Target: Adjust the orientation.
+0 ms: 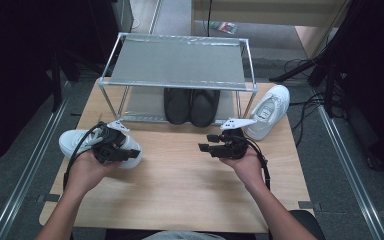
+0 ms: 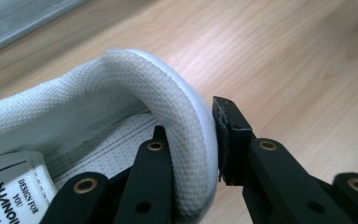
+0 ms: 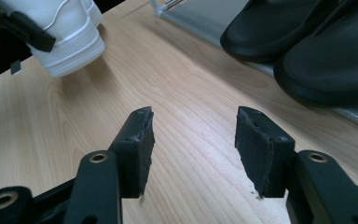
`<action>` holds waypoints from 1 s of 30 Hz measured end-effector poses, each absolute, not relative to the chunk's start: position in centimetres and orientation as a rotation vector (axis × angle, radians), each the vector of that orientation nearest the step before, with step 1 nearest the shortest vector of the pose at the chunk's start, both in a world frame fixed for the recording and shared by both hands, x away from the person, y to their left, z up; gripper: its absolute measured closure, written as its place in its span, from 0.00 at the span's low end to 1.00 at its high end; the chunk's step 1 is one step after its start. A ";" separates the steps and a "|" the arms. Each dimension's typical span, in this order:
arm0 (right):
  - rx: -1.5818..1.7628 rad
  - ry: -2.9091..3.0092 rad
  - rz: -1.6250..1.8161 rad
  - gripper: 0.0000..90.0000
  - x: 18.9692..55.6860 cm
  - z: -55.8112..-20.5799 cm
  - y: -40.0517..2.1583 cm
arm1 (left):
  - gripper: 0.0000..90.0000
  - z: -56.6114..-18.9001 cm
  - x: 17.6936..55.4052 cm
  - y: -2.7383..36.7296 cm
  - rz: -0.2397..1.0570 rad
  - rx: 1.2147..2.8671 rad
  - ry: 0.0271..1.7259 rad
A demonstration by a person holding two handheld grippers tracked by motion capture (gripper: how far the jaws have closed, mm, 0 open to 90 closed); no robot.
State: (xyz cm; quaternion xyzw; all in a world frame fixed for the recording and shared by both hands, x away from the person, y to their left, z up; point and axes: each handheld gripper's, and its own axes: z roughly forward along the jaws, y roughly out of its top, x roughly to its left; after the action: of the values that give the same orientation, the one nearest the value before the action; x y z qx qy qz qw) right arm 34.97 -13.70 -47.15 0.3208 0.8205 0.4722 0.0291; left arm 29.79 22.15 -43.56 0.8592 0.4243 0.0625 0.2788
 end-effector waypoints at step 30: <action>1.079 2.463 1.433 0.53 33.9 -47.3 -16.1 | 0.86 -44.3 28.1 8.6 0.007 2.417 0.827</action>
State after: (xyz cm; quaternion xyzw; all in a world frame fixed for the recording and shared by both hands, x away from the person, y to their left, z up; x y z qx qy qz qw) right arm 33.87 -16.13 -47.34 0.3536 0.8074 0.4698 0.0476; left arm 28.10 8.56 -44.35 0.9057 0.3099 0.0026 0.2893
